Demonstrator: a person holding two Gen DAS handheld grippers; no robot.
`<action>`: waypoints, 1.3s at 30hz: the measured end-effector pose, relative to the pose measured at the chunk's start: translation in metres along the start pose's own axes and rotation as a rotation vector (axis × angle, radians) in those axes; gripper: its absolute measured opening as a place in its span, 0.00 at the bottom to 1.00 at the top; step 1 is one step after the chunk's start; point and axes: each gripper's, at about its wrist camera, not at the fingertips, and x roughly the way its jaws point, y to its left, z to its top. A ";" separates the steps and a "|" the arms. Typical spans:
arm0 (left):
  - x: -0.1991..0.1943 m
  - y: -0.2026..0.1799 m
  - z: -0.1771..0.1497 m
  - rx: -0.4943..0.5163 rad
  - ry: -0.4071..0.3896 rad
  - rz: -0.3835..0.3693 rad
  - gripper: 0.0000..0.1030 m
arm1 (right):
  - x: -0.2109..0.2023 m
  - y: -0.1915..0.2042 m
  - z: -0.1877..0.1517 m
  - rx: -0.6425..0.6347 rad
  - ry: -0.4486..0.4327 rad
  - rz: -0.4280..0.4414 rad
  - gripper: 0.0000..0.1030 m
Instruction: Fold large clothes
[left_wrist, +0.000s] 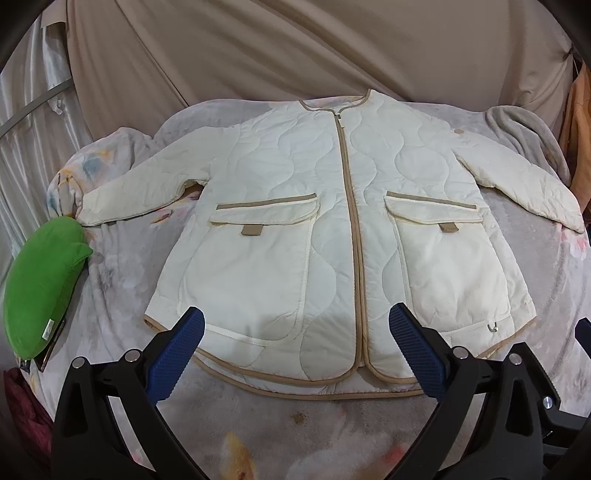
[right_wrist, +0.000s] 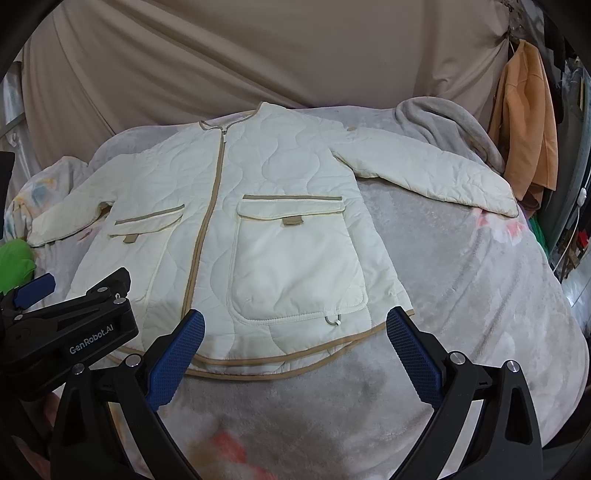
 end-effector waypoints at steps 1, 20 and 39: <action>0.000 0.000 0.000 0.001 0.000 0.000 0.95 | 0.000 0.000 0.000 0.000 0.000 -0.001 0.94; 0.033 0.045 0.015 -0.106 0.014 0.017 0.95 | 0.039 -0.050 0.012 0.027 -0.041 -0.009 0.94; 0.103 0.093 0.067 -0.375 0.011 0.189 0.95 | 0.209 -0.420 0.089 0.912 -0.173 -0.105 0.85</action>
